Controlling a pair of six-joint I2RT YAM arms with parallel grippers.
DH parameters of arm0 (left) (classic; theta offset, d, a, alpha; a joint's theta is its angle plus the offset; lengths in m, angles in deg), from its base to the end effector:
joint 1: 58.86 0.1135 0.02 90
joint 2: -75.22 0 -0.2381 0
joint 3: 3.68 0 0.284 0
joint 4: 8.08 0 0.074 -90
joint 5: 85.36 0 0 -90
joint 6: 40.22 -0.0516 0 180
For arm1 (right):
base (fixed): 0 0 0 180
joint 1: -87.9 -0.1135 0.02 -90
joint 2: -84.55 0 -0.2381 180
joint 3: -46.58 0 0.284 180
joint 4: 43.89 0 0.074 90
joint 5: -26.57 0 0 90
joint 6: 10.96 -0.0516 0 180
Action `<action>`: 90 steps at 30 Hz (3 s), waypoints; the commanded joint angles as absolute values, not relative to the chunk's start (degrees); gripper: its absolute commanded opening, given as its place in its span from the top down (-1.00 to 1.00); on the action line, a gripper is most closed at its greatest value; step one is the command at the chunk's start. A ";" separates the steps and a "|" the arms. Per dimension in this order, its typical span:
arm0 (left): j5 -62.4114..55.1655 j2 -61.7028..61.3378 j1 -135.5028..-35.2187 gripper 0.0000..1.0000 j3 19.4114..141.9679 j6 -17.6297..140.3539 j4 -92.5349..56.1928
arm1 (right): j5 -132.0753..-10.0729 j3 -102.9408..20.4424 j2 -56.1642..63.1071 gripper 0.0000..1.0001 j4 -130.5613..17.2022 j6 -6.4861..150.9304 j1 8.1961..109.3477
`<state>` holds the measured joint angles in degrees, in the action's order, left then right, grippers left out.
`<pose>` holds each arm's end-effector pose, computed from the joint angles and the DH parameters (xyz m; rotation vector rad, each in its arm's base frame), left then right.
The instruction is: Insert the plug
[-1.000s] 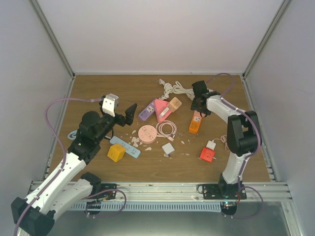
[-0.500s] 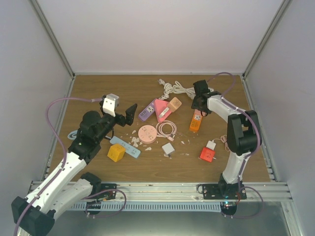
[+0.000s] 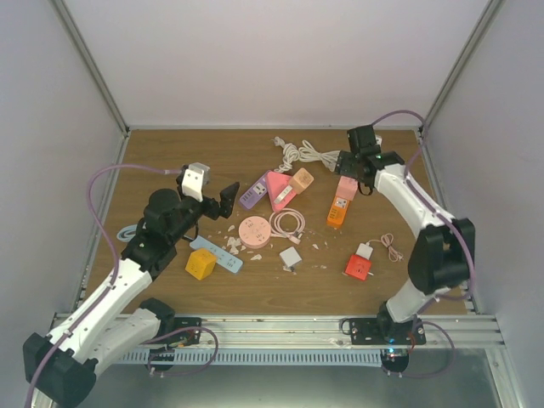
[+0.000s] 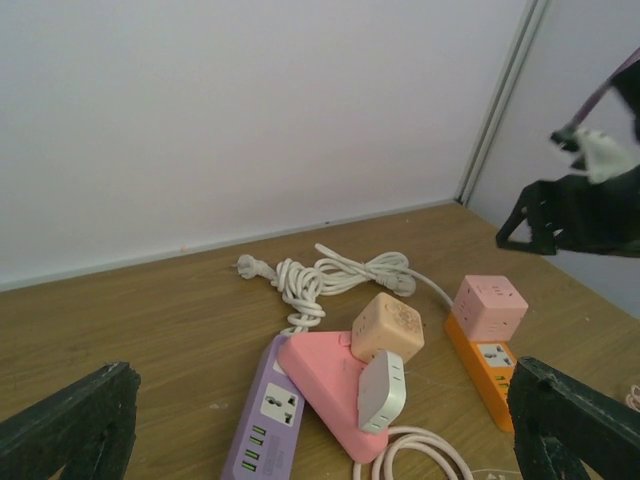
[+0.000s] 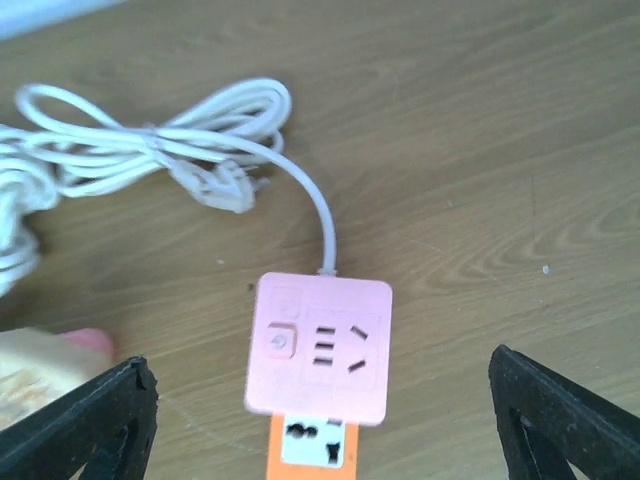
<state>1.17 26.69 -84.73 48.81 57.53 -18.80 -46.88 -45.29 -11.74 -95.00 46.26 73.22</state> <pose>0.2418 -0.1207 0.2967 0.3151 1.6833 -0.4895 0.3898 0.0869 0.2265 0.5005 2.4312 -0.0206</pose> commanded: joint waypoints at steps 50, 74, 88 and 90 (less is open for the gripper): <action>-3.96 26.74 -84.00 -0.98 50.74 59.34 -16.35 | -57.58 -23.07 -10.88 0.00 -91.10 49.35 35.03; -38.53 25.67 -83.03 -0.98 59.83 85.21 -36.78 | -107.68 -12.19 17.52 0.02 -47.23 84.99 44.34; -41.71 19.96 -82.52 -0.68 62.91 85.90 -48.17 | -110.58 -23.43 6.74 0.00 -61.03 100.84 45.54; -40.76 17.97 -82.56 -0.59 63.71 84.41 -50.45 | -108.60 -24.42 4.48 0.00 -62.21 101.22 45.41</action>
<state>-41.12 20.75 -82.98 61.10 87.41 -44.96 -111.40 -22.04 7.82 -58.50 97.43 45.38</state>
